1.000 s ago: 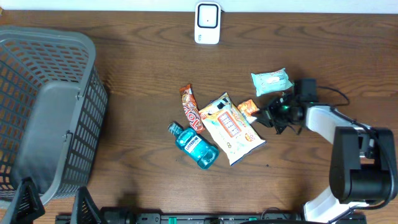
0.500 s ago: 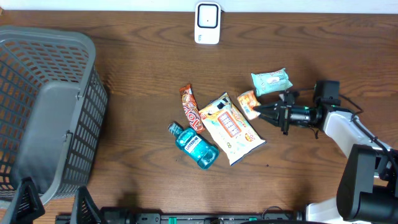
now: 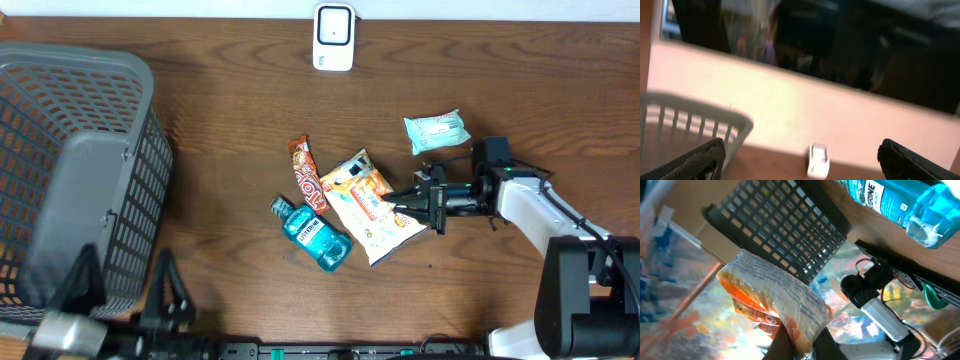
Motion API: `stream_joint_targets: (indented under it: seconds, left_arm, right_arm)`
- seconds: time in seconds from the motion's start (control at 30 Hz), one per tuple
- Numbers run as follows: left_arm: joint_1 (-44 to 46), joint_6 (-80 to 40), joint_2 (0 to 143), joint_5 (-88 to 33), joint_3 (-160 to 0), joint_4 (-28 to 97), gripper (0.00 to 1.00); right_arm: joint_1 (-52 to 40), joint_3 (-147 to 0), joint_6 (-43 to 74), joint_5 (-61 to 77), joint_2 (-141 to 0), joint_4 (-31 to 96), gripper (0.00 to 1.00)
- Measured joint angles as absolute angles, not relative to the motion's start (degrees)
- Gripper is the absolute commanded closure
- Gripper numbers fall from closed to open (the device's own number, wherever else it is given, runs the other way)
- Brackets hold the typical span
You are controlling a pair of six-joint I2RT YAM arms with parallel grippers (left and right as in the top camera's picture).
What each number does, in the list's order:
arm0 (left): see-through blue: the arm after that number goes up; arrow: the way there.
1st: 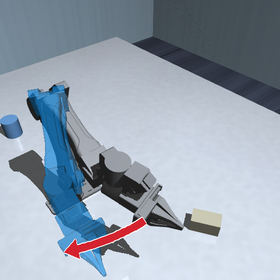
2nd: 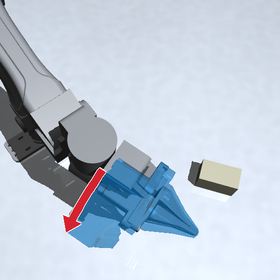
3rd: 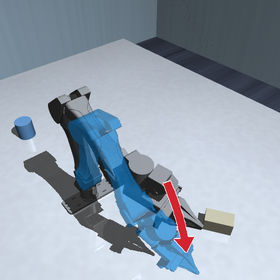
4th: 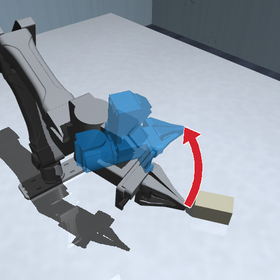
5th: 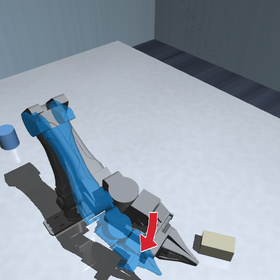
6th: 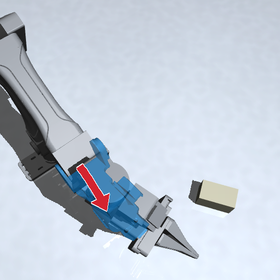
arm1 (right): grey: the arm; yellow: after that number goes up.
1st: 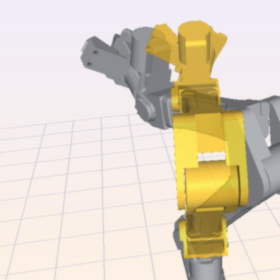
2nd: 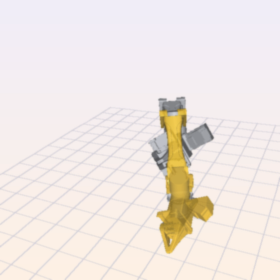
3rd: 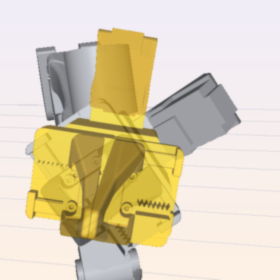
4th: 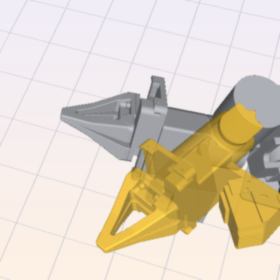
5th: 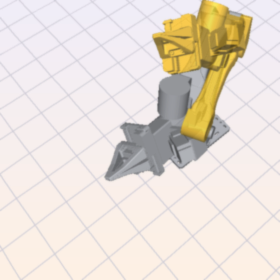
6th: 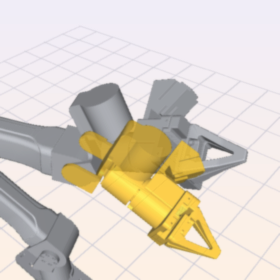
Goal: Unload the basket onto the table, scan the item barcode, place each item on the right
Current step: 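Lower the right gripper onto the small orange box and grasp it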
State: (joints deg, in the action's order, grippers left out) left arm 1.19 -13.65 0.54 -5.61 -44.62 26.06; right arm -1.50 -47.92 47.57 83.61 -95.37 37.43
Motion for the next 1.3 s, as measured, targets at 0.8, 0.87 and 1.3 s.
stream_joint_targets:
  seconds: [0.8, 0.87, 1.3]
  left_arm:
    - [1.19, -17.58, 1.30, -9.13, -13.10, 13.89, 0.02]
    - [1.19, -17.17, 1.30, -9.10, -12.10, 13.85, 0.02]
    - [1.19, -14.83, 1.30, -9.10, -7.73, 15.64, 0.02]
  right_arm:
    - [-3.88, -47.92, 43.83, 84.01, -86.35, 37.39, 0.99]
    - [-3.88, -47.92, 43.90, 83.99, -86.35, 37.39, 0.99]
    - [-3.88, -47.92, 44.07, 84.01, -86.35, 37.39, 0.99]
